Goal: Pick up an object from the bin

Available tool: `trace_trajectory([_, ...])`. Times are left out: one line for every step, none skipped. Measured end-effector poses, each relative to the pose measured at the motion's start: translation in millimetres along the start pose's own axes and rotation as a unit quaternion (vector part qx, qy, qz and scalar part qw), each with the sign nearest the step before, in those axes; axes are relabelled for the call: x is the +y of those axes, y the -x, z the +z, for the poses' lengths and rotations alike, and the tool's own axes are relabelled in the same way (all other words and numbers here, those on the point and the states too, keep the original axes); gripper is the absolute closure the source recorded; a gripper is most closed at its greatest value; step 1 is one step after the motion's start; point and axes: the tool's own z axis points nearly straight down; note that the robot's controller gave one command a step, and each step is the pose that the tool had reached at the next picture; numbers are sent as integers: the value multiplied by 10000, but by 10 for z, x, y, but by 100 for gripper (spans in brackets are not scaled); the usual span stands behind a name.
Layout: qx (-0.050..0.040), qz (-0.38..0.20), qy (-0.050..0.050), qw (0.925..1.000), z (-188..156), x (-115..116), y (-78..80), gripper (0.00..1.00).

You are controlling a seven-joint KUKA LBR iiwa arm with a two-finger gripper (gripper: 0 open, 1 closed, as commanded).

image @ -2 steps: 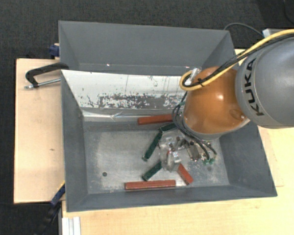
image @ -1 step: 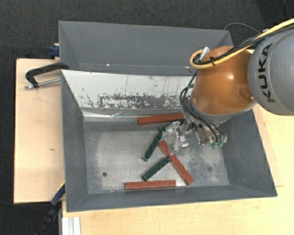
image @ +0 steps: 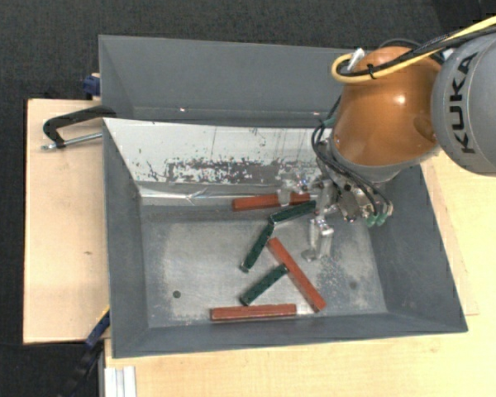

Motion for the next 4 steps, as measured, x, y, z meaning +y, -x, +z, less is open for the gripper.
trace_trajectory([1, 1, 1, 10000, 1, 0, -1, 0])
trace_trajectory([0, 454, -12, 9990, 122, 195, -3, 0])
trace_trajectory([29, 920, 16, 9958, 202, 542, -15, 0])
trace_trajectory([-15, 1682, 3, 9857, 471, 403, 282, 0])
